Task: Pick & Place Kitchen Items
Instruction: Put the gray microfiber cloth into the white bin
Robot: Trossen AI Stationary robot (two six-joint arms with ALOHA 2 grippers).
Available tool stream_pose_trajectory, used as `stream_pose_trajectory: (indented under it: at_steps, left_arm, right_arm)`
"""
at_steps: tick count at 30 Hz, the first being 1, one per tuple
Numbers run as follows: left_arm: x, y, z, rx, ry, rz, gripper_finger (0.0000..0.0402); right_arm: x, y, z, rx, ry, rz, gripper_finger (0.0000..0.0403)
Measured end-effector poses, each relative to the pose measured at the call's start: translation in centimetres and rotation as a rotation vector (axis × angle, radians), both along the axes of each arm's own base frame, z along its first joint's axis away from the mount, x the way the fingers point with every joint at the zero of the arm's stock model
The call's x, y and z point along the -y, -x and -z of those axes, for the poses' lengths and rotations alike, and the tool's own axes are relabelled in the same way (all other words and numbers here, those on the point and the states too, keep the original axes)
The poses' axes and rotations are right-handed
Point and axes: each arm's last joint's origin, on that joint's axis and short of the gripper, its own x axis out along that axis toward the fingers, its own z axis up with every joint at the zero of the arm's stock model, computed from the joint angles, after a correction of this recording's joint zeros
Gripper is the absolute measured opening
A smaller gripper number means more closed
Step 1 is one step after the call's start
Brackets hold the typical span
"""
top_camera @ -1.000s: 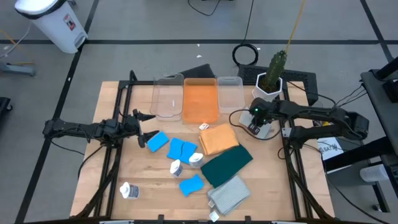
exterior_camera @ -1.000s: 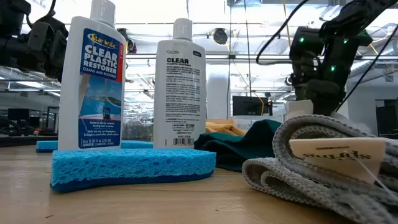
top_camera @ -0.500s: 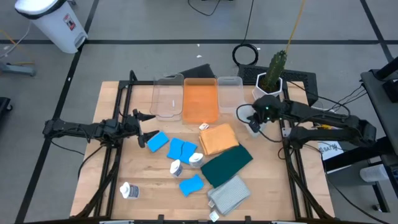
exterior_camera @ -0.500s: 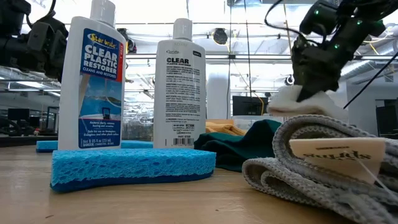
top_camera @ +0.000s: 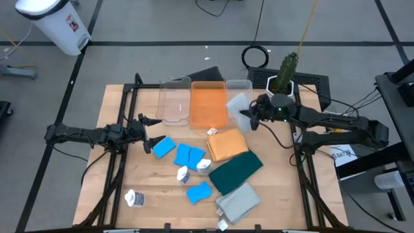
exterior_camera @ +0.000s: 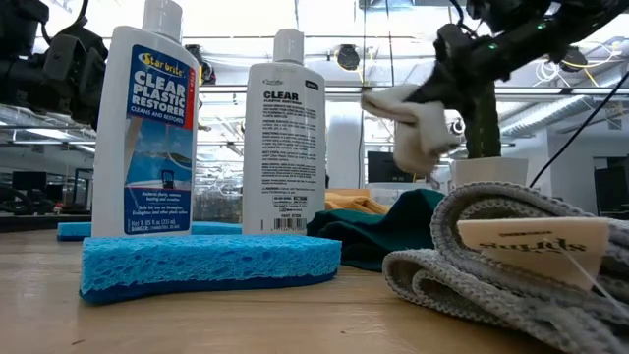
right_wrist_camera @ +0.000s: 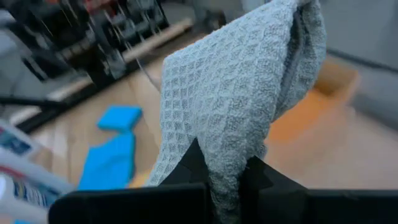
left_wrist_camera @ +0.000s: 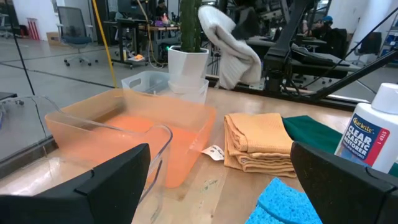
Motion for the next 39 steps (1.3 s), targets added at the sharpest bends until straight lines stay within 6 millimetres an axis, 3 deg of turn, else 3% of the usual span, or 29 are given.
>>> stream_pose_trajectory:
  at_steps: [8, 16, 24, 39]
  left_arm:
    - [0.0, 0.0, 0.0, 0.000, 0.000, 0.000, 0.0395]
    - [0.0, 0.0, 0.0, 0.001, 0.000, 0.000, 0.0395]
    - [0.0, 0.0, 0.0, 0.001, 0.000, 0.000, 0.0395]
    - [0.0, 0.0, 0.0, 0.001, 0.000, 0.000, 0.0395]
  right_arm:
    - [4.3, -1.4, 0.5, 0.136, 0.028, 0.141, 0.0009]
    - [9.4, -0.9, 4.0, 0.098, -0.121, 0.284, 0.0015]
    - [9.8, -1.8, 6.2, 0.034, -0.177, 0.259, 0.0015]
    - [10.0, -1.4, 6.9, -0.071, -0.112, 0.388, 0.0017]
